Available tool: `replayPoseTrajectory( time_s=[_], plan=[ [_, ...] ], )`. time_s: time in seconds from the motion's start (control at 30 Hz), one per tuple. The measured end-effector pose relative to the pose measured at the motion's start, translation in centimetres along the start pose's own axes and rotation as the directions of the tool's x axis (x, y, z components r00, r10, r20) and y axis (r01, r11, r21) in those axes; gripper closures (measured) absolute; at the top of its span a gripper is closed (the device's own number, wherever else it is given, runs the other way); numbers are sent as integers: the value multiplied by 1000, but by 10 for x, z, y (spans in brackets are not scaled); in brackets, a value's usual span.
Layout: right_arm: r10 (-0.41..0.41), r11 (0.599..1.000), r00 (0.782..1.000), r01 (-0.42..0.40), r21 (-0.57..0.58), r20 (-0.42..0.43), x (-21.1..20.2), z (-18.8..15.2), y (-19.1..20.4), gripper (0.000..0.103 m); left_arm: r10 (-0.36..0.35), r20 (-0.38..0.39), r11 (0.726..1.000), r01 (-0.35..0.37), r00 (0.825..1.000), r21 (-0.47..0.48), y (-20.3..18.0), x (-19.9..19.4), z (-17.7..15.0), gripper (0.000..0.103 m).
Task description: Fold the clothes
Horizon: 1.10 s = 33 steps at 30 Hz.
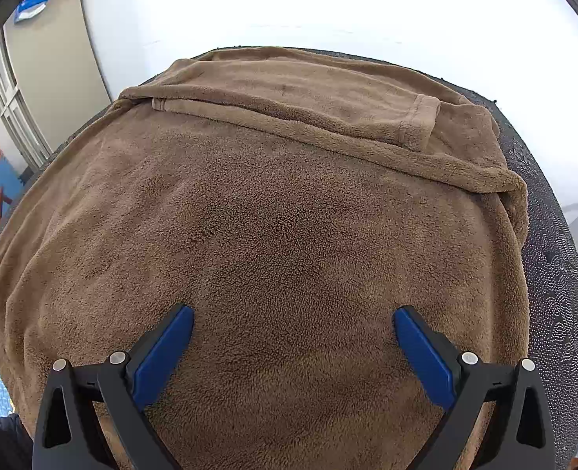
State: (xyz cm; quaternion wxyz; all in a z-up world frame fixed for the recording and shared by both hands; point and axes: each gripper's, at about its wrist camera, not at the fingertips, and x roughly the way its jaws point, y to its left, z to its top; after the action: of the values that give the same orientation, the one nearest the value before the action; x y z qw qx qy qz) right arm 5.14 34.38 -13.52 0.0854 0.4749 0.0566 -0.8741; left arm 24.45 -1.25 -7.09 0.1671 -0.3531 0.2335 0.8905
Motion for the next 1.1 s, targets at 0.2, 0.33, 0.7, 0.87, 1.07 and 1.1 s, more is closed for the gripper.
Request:
replayPoseTrajectory(
  time_s=[0.2,0.33,0.7,0.87,1.07,1.1],
  plan=[
    [0,1000,1000,0,1,0,-1,0,0,0,82,-4,992,-82,997,-95,18,7,3,1],
    [-3,1000,1000,3,1,2,-2,0,1,0,85,11,994,-85,996,-65,11,5,3,1],
    [-17,1000,1000,17,-6,11,-3,-1,3,0,-10,-6,998,10,1000,-57,-8,18,3,74],
    [-83,996,989,84,-6,123,-27,-6,6,0,-29,19,990,32,999,-136,3,16,6,82],
    [-197,979,906,205,20,375,-106,-52,11,14,-51,67,974,64,996,-215,14,10,13,86],
    [-211,974,897,228,4,389,-116,-65,16,18,-54,75,971,70,996,-228,16,9,14,86]
  ],
)
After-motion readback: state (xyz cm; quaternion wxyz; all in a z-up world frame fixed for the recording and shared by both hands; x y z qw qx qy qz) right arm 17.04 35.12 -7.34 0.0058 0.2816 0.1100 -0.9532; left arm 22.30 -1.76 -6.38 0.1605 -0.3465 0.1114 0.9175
